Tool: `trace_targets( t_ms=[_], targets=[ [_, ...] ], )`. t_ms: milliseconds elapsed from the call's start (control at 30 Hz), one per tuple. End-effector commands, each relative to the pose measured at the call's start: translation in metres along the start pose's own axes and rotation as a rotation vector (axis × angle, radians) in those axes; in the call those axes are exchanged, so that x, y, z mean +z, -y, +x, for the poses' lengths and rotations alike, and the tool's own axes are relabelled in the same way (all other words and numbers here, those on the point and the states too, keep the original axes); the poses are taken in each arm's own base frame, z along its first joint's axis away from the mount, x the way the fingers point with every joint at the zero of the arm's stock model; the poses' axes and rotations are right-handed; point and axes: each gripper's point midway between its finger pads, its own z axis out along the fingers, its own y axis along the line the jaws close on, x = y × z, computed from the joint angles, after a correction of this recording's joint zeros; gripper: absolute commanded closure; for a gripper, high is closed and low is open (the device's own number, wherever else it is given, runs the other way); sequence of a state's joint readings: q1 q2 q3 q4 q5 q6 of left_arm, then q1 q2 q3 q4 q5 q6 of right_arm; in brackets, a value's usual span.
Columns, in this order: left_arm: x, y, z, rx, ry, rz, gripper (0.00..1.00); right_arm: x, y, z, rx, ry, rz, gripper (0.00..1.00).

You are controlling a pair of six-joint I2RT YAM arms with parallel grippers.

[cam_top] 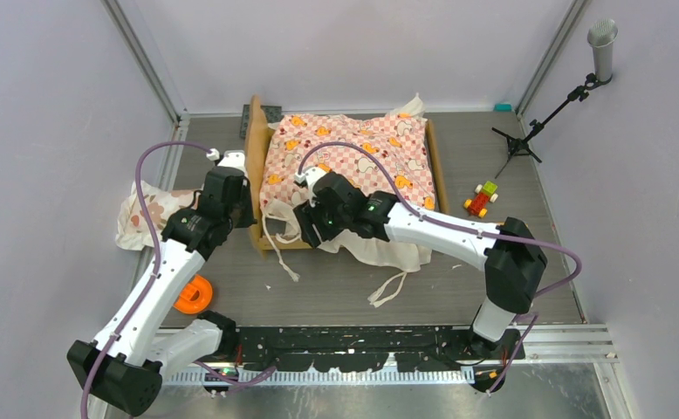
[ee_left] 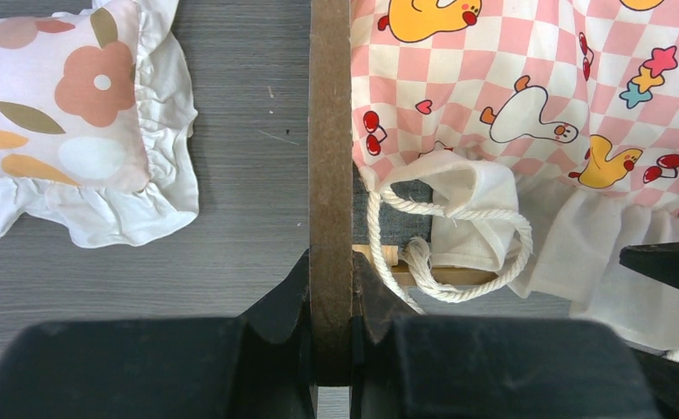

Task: Set up the pet bed
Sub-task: Cross the ropes on the bed frame.

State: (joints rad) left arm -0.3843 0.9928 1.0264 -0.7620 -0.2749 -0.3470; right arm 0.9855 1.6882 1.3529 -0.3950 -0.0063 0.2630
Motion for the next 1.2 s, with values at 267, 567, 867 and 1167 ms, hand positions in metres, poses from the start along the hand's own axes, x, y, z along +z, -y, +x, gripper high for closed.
trace_targets(
  t_ms=[267,567,867,1167],
  targets=[
    [0.003,0.018,-0.023,-0.044,0.074,0.085,1.00,0.013,-0.003,-0.007,-0.267,-0.037,0.059,0.43],
    [0.003,0.017,-0.023,-0.047,0.074,0.081,1.00,0.011,0.025,-0.015,-0.287,-0.010,0.243,0.72],
    [0.004,0.014,-0.021,-0.049,0.068,0.069,1.00,-0.006,0.065,-0.043,-0.240,0.083,0.467,0.99],
    [0.003,0.010,-0.021,-0.055,0.070,0.060,1.00,-0.021,0.106,-0.062,-0.105,0.108,0.631,0.99]
  ],
)
